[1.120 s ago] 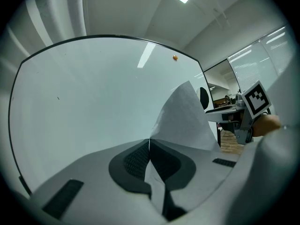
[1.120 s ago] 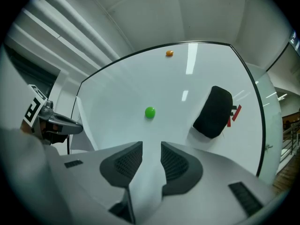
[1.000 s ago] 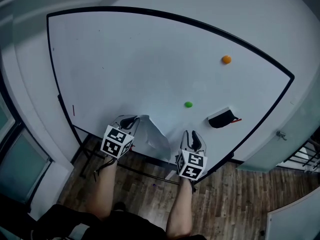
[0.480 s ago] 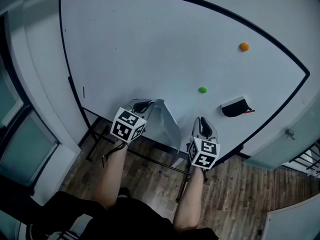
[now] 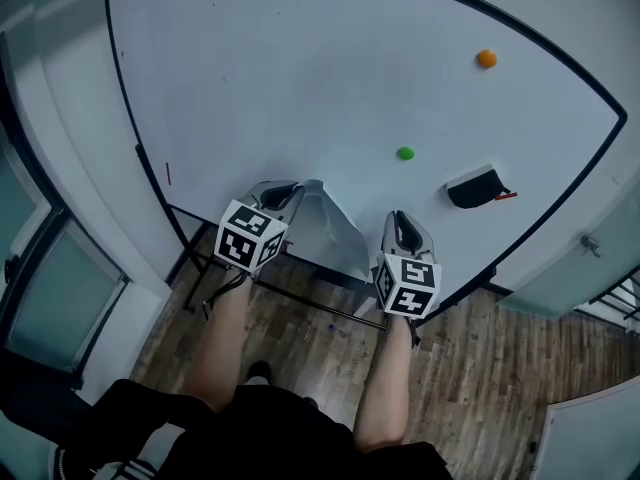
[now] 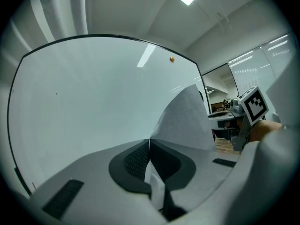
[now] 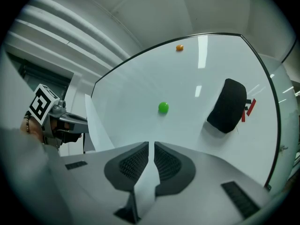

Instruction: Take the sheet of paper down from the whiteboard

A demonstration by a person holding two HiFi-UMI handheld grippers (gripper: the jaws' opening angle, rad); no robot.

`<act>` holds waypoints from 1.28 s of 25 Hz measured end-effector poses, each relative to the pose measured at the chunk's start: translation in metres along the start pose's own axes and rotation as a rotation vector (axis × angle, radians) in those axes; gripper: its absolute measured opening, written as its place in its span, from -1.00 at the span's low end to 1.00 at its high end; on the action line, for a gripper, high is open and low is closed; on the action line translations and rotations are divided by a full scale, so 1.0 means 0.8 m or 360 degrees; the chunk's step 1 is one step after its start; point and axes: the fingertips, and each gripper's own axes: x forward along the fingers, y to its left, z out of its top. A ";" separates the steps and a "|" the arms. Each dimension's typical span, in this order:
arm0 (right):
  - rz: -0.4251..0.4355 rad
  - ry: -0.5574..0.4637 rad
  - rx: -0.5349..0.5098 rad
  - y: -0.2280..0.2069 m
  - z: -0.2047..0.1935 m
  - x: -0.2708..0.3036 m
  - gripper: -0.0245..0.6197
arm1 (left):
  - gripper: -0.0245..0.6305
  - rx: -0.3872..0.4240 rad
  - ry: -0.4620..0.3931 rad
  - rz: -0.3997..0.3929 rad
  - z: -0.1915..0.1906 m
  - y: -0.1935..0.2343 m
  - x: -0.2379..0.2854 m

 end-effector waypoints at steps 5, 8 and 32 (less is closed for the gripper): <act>-0.0004 0.0005 0.0018 -0.006 -0.003 0.000 -0.79 | -0.86 -0.0009 0.0000 0.0002 -0.003 0.000 0.002; -0.0011 0.0012 0.0029 -0.011 -0.004 0.000 -0.81 | -0.86 -0.0010 0.0005 0.0004 -0.003 0.000 0.004; -0.0016 -0.0001 0.0082 -0.029 -0.007 0.014 -0.84 | -0.86 0.0015 0.0017 0.0015 0.002 0.003 0.015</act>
